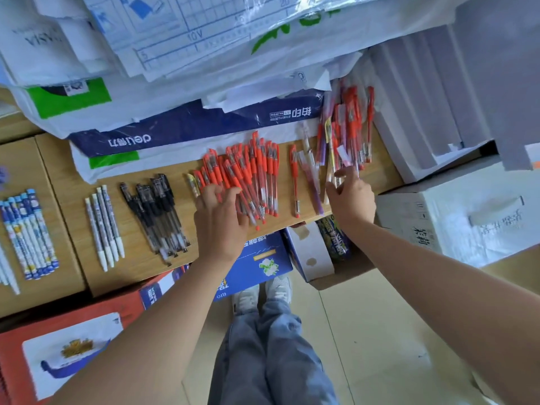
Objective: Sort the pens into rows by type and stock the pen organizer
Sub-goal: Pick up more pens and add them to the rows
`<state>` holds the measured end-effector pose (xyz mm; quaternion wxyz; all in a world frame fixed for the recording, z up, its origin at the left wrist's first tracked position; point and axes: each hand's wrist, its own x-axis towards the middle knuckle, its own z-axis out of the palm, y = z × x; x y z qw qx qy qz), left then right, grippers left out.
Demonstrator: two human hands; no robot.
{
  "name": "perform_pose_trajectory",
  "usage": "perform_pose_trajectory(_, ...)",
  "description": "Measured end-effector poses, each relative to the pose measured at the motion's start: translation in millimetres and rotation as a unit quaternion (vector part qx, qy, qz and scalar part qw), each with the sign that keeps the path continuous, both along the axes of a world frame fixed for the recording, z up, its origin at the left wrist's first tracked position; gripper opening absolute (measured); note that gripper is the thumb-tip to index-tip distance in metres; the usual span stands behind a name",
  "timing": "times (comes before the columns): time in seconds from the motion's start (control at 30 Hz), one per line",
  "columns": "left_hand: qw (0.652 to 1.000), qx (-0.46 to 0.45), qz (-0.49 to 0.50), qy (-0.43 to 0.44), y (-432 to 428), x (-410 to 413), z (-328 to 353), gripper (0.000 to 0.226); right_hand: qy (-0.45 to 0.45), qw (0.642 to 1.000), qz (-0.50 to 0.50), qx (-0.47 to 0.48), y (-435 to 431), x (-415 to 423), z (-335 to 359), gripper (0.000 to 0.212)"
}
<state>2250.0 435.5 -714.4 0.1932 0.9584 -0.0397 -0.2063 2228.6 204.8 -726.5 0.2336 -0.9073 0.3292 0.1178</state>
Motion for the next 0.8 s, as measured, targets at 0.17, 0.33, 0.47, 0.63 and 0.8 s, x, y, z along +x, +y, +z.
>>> perform_pose_trajectory(0.17, 1.000, -0.002, -0.002, 0.007, -6.9, 5.2, -7.3, 0.046, 0.019, 1.000, -0.014, -0.020, -5.9, 7.0, -11.1, 0.022)
perform_pose_trajectory(0.33, 1.000, -0.003, 0.002, 0.007, -7.9, 5.9, -7.2, 0.046, 0.035, 0.999, -0.028, -0.031, -5.6, 15.9, -14.2, 0.025)
perform_pose_trajectory(0.47, 1.000, -0.009, 0.007, 0.013, -7.1, 7.6, -7.2, 0.044, 0.035, 0.999, -0.041, 0.002, -9.0, 21.8, -11.8, 0.017)
perform_pose_trajectory(0.63, 0.999, -0.033, 0.015, 0.015, -4.6, 6.7, -4.6, 0.041, -0.019, 0.999, -0.038, 0.027, -5.1, 23.9, -6.1, 0.015)
perform_pose_trajectory(0.8, 0.999, -0.021, 0.030, 0.005, 13.3, 3.8, 2.2, 0.030, -0.076, 0.980, 0.074, 0.169, 29.0, 28.3, 16.6, 0.008)
